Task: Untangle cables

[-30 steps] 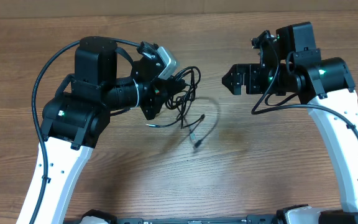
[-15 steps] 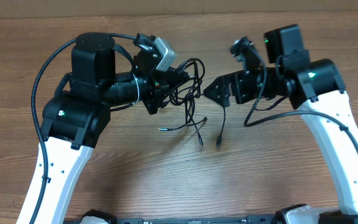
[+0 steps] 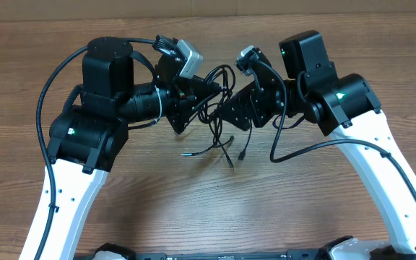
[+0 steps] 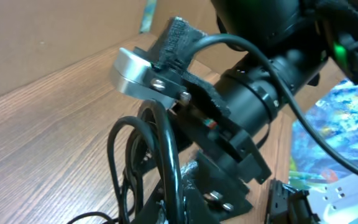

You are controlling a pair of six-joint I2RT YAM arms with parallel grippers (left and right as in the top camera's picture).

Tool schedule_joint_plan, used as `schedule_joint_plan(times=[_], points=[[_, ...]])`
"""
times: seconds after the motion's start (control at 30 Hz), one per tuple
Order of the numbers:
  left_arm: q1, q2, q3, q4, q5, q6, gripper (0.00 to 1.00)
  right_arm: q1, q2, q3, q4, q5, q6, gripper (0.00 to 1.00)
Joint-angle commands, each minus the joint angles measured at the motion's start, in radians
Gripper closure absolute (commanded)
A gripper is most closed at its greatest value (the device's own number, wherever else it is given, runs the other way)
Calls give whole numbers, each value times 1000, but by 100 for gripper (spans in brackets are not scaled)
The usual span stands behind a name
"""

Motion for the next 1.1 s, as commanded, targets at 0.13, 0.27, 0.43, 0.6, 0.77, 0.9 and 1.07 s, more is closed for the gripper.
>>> schedule_joint_plan(times=[0.13,0.27,0.43,0.6,0.77,0.9,1.07], points=[[-5,-18,13,24,106,-13,95,5,6,6,0,-11,-9,62],[-5,-28,13,27,108,-13,96,5,6,6,-22,50,-8,73],[12,-46,14,27,108,-13,96,5,6,6,-53,107,-8,90],[56,-63,14,22,114,-39,96,5,6,6,-88,195,-7,95],[66,-66,13,21,117,-40,96,5,6,6,-100,217,7,82],[66,-66,13,10,116,-39,96,5,6,6,-98,208,11,50],[66,-66,14,3,116,-39,96,5,6,6,-86,209,10,35]])
